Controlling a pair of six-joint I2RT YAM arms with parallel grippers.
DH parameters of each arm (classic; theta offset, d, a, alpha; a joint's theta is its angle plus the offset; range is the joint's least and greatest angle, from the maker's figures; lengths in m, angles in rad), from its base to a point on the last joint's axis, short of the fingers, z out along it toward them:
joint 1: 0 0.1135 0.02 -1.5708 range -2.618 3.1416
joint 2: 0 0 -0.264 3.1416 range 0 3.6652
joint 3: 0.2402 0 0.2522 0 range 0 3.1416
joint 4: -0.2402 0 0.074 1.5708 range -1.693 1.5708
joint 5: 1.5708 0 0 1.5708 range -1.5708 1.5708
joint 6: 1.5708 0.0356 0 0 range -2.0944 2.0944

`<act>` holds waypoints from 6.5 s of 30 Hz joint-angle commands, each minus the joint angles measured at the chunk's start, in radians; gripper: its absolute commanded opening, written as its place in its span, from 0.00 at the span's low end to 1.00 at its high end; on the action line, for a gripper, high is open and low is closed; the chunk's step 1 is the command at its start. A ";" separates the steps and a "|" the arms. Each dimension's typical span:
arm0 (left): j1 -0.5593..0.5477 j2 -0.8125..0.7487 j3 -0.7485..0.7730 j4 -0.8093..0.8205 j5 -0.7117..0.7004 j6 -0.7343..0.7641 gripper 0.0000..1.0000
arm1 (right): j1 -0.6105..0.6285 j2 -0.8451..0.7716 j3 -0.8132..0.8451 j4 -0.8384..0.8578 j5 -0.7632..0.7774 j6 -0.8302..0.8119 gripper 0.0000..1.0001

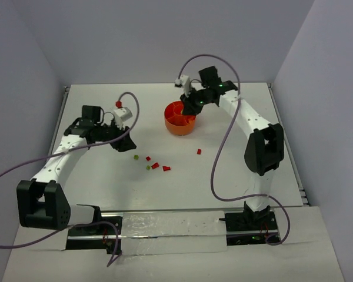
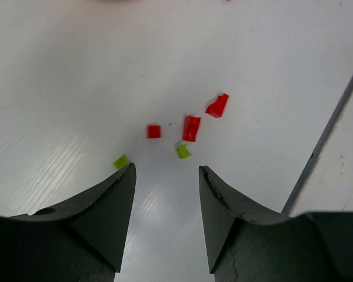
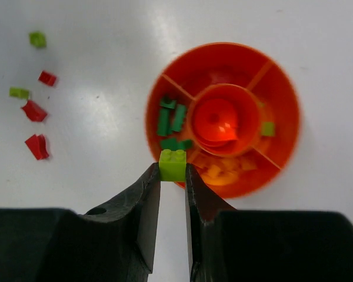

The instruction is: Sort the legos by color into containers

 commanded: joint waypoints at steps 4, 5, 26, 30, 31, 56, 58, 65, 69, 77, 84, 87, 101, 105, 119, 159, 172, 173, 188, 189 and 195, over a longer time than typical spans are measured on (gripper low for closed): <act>-0.303 0.149 0.003 0.169 -0.144 0.039 0.56 | -0.104 -0.062 0.084 0.027 -0.038 0.200 0.11; -0.339 0.198 0.031 0.160 -0.151 0.035 0.56 | -0.112 -0.057 0.091 0.028 -0.032 0.207 0.11; -0.500 0.488 0.218 0.007 -0.207 0.180 0.59 | -0.140 0.132 0.253 0.121 0.012 0.291 0.11; -0.524 0.502 0.225 -0.005 -0.191 0.193 0.59 | -0.138 0.158 0.249 0.141 0.012 0.302 0.11; -0.528 0.505 0.226 -0.007 -0.189 0.195 0.60 | -0.138 0.161 0.247 0.145 0.012 0.304 0.11; -0.576 0.464 0.028 0.245 -0.433 0.109 0.23 | -0.113 0.135 0.122 0.184 0.005 0.248 0.11; -0.576 0.429 0.017 0.244 -0.404 0.113 0.13 | -0.111 0.128 0.112 0.181 0.003 0.243 0.11; -0.502 0.317 0.073 0.227 -0.281 0.064 0.00 | -0.104 0.109 0.066 0.189 0.001 0.192 0.10; -0.345 0.273 0.168 0.185 -0.059 -0.060 0.00 | -0.106 0.134 0.103 0.182 -0.013 0.205 0.10; -0.155 0.222 0.314 0.142 0.057 -0.200 0.00 | -0.101 0.169 0.131 0.228 0.017 0.210 0.11; -0.143 0.204 0.325 0.224 0.061 -0.341 0.00 | -0.101 0.197 0.126 0.253 0.052 0.195 0.14; -0.143 0.201 0.321 0.252 0.055 -0.360 0.00 | -0.102 0.203 0.115 0.266 0.069 0.191 0.14; -0.143 0.248 0.407 0.261 -0.006 -0.374 0.01 | -0.103 0.223 0.124 0.293 0.091 0.202 0.41; -0.143 0.293 0.457 0.265 -0.008 -0.378 0.01 | -0.103 0.224 0.134 0.294 0.094 0.199 0.43; -0.172 0.547 0.606 0.396 -0.146 -0.523 0.01 | -0.140 0.063 0.083 0.326 0.100 0.340 0.82; -0.238 0.799 0.848 0.356 -0.153 -0.507 0.45 | -0.151 -0.337 -0.398 0.373 0.050 0.386 0.95; -0.051 0.530 0.798 0.252 0.028 -0.559 0.46 | 0.204 -0.315 -0.437 0.258 0.071 0.086 0.71; -0.025 0.498 0.754 0.240 0.033 -0.555 0.46 | 0.232 -0.292 -0.430 0.257 0.075 0.076 0.70; 0.297 0.126 0.270 0.379 0.084 -0.711 0.45 | 0.483 0.129 -0.158 0.244 0.189 0.262 0.58; 0.299 0.122 0.266 0.379 0.085 -0.709 0.45 | 0.484 0.147 -0.139 0.239 0.191 0.275 0.57; 0.300 0.123 0.260 0.377 0.081 -0.697 0.45 | 0.491 0.205 -0.106 0.227 0.200 0.304 0.57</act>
